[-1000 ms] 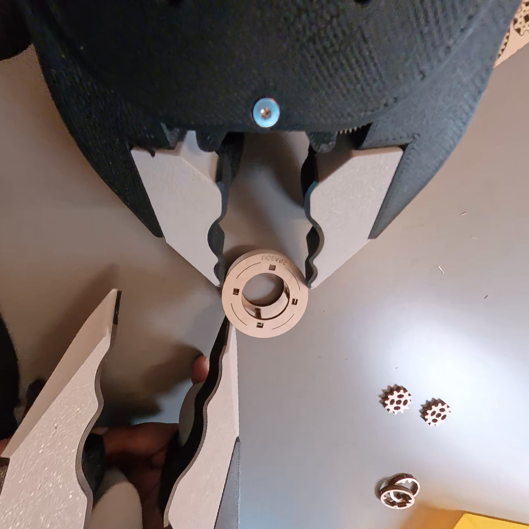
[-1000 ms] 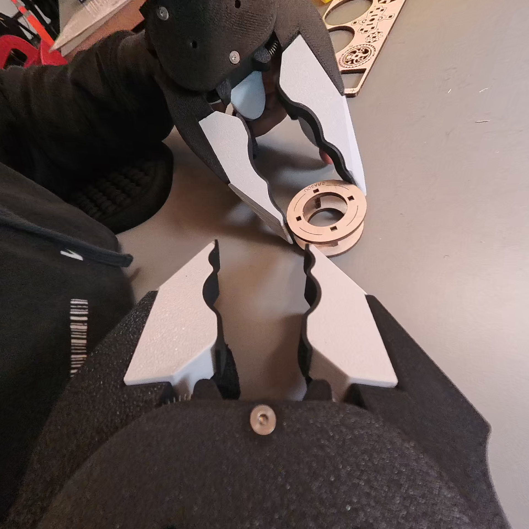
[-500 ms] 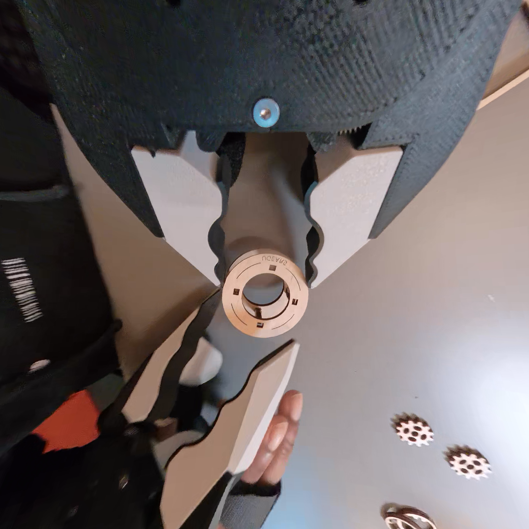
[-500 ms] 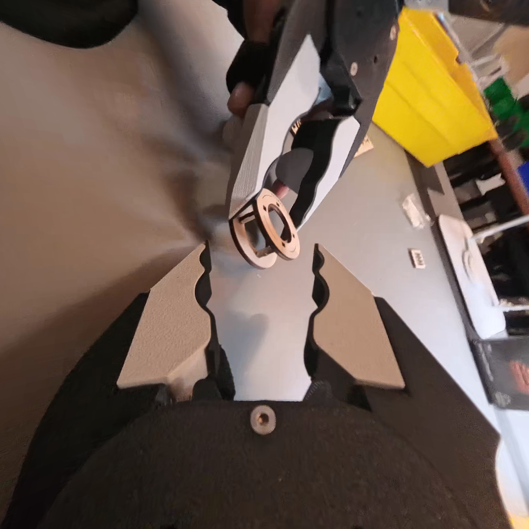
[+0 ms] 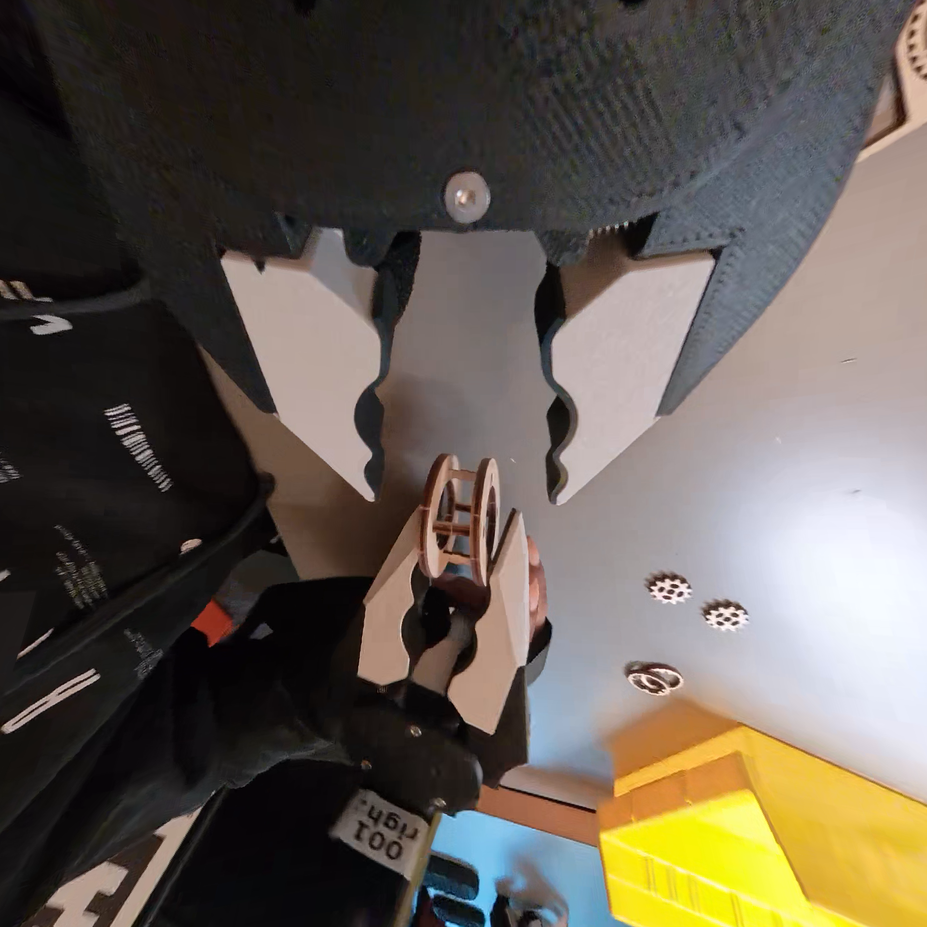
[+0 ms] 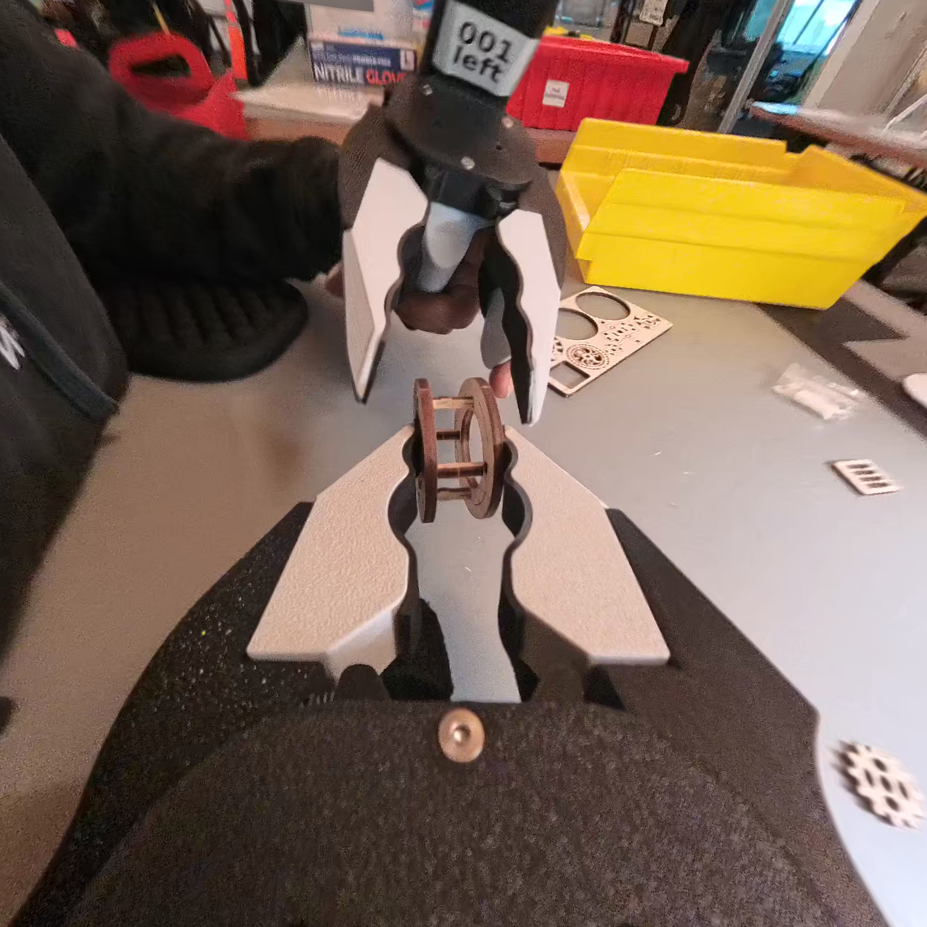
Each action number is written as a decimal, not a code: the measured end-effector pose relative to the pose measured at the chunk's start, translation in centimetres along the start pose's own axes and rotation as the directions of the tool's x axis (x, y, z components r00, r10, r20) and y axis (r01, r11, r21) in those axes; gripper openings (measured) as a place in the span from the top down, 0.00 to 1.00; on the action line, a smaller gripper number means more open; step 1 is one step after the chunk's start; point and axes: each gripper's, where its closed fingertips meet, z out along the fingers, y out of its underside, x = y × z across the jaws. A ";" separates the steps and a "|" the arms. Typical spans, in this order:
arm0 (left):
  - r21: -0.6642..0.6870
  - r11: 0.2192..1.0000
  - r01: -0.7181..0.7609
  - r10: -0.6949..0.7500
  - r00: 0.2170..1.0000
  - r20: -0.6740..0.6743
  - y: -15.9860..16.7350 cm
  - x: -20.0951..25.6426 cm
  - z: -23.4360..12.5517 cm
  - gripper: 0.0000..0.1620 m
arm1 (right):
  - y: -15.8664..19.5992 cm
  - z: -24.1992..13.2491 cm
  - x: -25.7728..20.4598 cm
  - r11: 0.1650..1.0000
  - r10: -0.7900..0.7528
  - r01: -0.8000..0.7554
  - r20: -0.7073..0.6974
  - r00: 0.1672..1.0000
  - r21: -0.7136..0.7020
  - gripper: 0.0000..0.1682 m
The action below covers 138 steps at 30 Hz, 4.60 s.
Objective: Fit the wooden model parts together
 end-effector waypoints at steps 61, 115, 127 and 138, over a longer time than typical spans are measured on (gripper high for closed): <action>0.267 0.908 -0.322 0.316 0.946 0.067 -3.3 1.8 -1.3 0.80 | -3.6 -2.2 -0.9 0.982 -0.139 0.137 0.003 0.990 0.128 0.86; 0.241 0.961 -0.134 0.144 0.989 -0.024 -2.9 1.5 -0.9 0.86 | -3.6 -1.8 -0.7 0.990 0.061 -0.067 0.059 0.996 0.122 0.87; 0.239 0.969 -0.059 0.072 0.996 -0.048 -3.2 1.4 -0.8 0.86 | -3.6 -1.9 -0.4 0.964 0.189 -0.206 0.114 0.975 0.168 0.87; 0.256 0.966 -0.027 0.038 0.999 -0.038 -3.6 1.1 -1.1 0.85 | -3.6 -1.7 0.0 0.939 0.247 -0.273 0.143 0.959 0.210 0.87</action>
